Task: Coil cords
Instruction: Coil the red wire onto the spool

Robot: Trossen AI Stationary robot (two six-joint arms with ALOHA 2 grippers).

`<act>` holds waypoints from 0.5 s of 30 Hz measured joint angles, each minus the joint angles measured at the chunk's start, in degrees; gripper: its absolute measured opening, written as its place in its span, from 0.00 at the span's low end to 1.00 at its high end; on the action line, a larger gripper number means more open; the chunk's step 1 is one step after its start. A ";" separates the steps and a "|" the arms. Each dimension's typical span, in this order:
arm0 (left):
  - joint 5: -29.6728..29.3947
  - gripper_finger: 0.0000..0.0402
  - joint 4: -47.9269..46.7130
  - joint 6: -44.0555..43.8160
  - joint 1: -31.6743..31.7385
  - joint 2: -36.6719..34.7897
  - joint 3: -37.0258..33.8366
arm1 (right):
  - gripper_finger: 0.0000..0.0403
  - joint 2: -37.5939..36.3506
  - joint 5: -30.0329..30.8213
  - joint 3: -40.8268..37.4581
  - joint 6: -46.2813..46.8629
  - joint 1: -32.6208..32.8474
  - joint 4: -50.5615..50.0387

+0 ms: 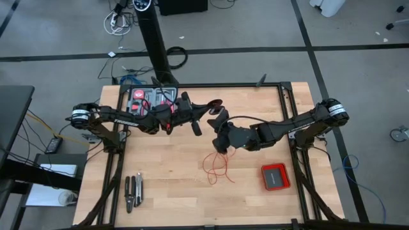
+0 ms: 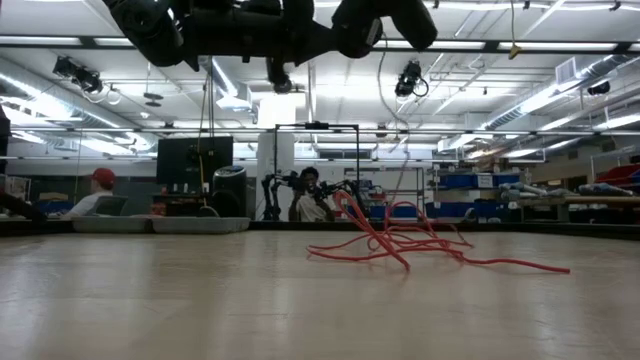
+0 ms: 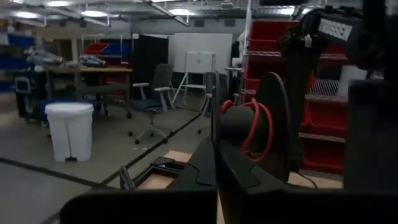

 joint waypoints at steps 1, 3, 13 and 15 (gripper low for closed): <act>0.28 0.00 0.00 0.43 0.00 -0.01 0.00 | 0.00 0.00 0.58 0.00 -0.28 0.00 0.74; 0.71 0.00 -0.14 1.08 -0.02 -0.01 0.00 | 0.00 0.00 1.29 0.00 -1.14 0.09 1.80; 0.40 0.00 -1.52 1.19 -0.02 -0.01 0.00 | 0.04 -0.26 8.67 0.00 26.26 1.97 6.13; 1.20 0.00 -3.29 2.78 -0.02 -0.01 0.00 | 0.06 -1.32 9.43 0.00 30.32 2.48 6.28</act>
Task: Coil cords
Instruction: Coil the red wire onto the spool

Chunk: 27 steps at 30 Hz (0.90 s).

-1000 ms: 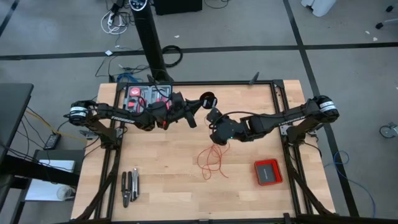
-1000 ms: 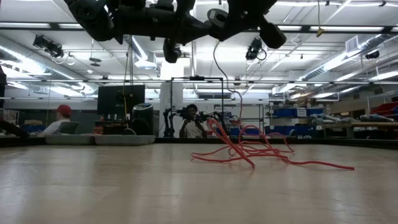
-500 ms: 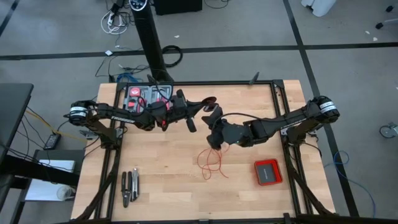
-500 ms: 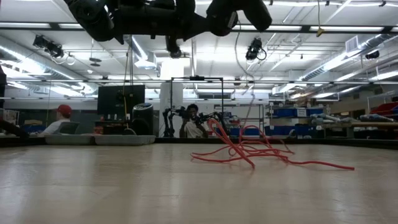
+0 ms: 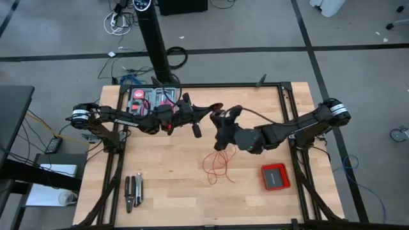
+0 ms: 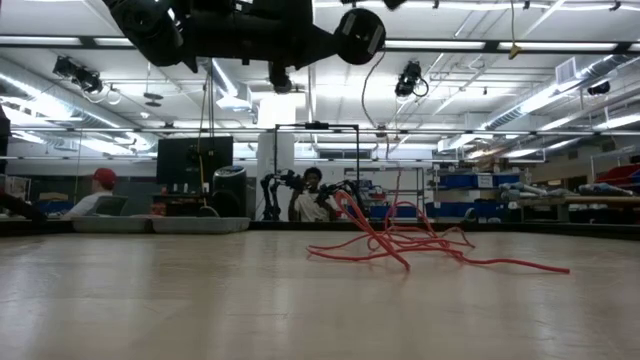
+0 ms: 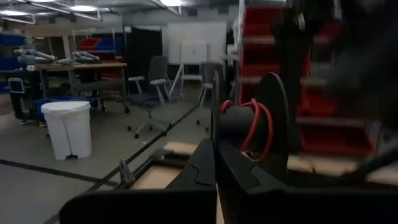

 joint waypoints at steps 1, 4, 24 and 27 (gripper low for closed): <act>0.40 0.00 -0.75 0.94 0.00 0.00 0.00 | 0.06 -0.93 -0.75 0.00 2.42 0.22 0.02; 1.66 0.00 -2.80 2.82 0.00 0.02 0.00 | 0.06 -4.49 -6.64 0.00 9.63 0.51 -0.78; 7.52 0.00 -4.26 1.89 0.02 0.02 0.00 | 0.10 -11.86 -27.88 0.00 29.81 -6.44 -24.69; 8.33 0.00 -4.27 1.91 0.02 0.00 0.00 | 0.12 -13.65 -28.34 0.00 29.71 -6.31 -25.59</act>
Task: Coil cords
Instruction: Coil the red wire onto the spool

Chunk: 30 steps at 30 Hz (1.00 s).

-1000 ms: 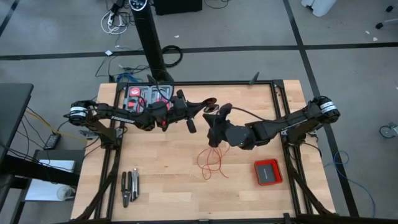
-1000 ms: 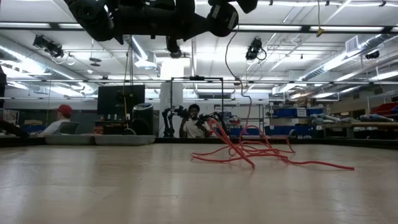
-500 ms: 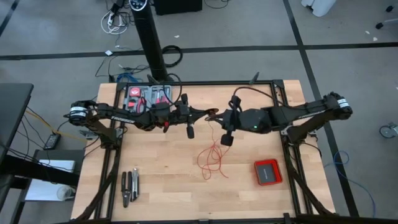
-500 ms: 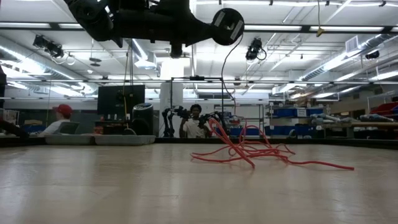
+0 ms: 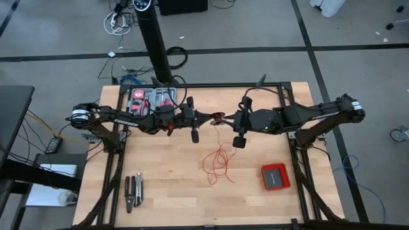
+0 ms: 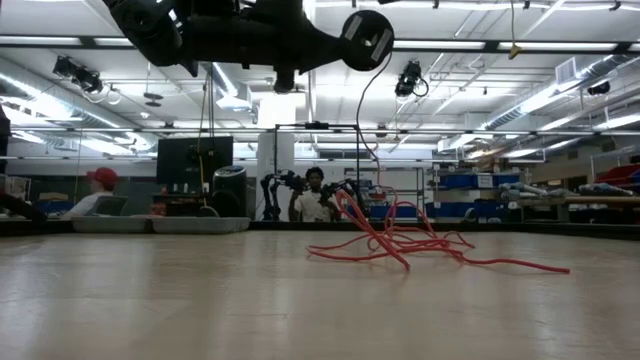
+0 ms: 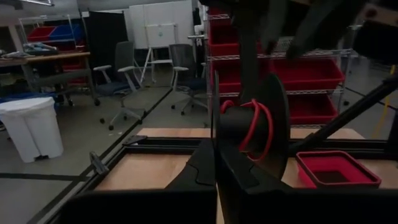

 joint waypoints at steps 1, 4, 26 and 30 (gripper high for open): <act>0.64 0.00 -0.01 0.12 0.00 0.00 0.00 | 0.13 -0.29 -0.04 0.00 0.17 -0.01 -0.69; 2.63 0.00 -0.14 2.08 -0.01 0.00 0.00 | 0.17 -0.52 -1.16 0.00 1.01 -0.35 -3.20; 4.16 0.00 0.29 2.23 -2.19 0.04 -0.17 | 0.25 -0.13 -3.76 -10.62 1.91 0.66 12.04; 3.05 0.00 0.10 2.21 -2.14 0.06 -0.22 | 0.25 -0.13 -3.71 -11.96 0.12 -0.61 14.83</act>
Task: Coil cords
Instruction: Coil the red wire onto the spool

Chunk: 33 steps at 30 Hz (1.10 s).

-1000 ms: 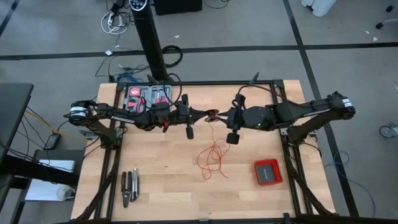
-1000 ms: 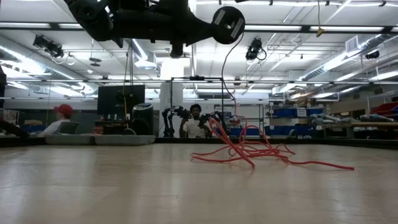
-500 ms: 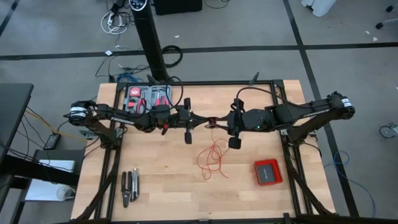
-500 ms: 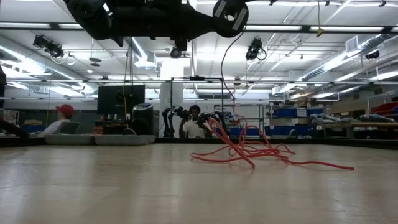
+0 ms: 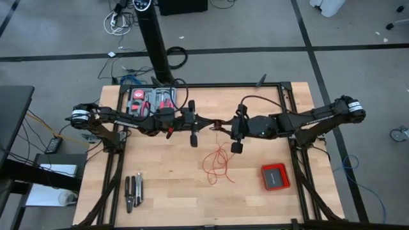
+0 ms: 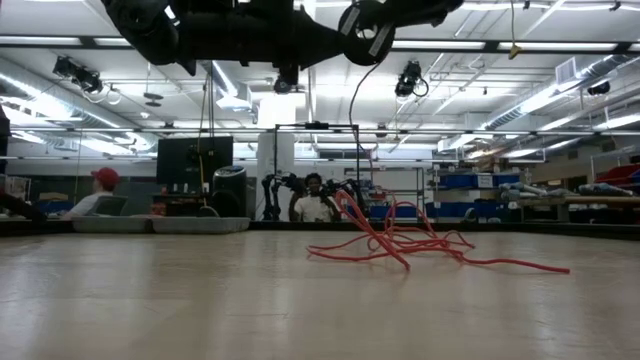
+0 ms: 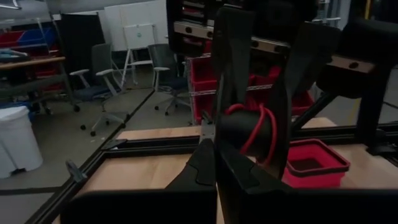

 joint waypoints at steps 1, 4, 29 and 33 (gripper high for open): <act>-0.76 0.00 0.01 -0.02 0.00 0.01 0.00 | 0.25 0.00 -0.10 0.00 0.19 -0.28 0.02; -2.63 0.00 -0.47 -0.02 -0.06 0.00 0.00 | 0.25 0.08 -0.31 0.00 0.02 -0.40 -0.02; -5.71 0.05 -1.89 2.01 -0.02 0.01 0.22 | 0.01 0.25 -2.04 -0.04 -0.90 -2.83 -1.89; -5.22 0.20 -3.14 1.99 0.07 -0.78 0.40 | 0.01 0.35 -0.03 -0.07 -1.48 -2.11 -1.74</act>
